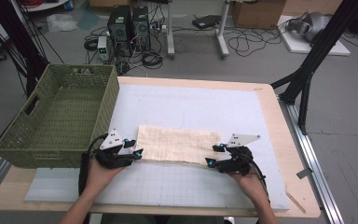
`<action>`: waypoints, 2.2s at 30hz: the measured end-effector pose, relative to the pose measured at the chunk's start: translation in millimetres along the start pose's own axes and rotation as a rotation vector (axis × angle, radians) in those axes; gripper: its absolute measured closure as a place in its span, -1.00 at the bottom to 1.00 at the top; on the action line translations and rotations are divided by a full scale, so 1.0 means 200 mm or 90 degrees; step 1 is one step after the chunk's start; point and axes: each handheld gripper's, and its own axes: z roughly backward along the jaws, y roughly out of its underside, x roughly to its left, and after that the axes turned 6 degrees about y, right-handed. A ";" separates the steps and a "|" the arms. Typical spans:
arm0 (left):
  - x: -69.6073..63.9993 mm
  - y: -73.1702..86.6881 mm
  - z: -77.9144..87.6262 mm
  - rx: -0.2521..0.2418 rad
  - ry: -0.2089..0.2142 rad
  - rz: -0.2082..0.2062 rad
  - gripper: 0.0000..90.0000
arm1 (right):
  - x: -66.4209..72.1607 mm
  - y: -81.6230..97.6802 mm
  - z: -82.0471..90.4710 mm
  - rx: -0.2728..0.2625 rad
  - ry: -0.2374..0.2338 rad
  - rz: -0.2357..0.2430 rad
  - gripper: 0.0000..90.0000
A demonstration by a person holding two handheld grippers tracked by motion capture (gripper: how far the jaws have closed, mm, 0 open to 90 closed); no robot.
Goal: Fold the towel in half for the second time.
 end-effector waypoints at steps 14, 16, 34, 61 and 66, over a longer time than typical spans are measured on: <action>0.15 -0.17 -0.17 -0.027 -0.074 0.043 0.25 | -0.21 -0.15 -0.05 0.011 0.030 -0.013 -0.10; 0.18 -0.19 -0.20 -0.027 -0.093 0.046 0.27 | -0.25 -0.18 -0.06 0.017 0.039 -0.020 -0.08; 0.29 -0.10 -0.37 0.086 -0.103 0.098 0.49 | -0.42 -0.08 -0.23 0.091 0.058 -0.096 0.44; 0.15 -0.09 -0.17 -0.021 -0.097 0.036 0.90 | -0.26 -0.10 0.00 0.011 0.016 -0.041 0.88; 0.10 -0.08 -0.12 -0.040 -0.096 0.010 0.89 | -0.21 -0.07 0.03 0.009 0.013 -0.030 0.87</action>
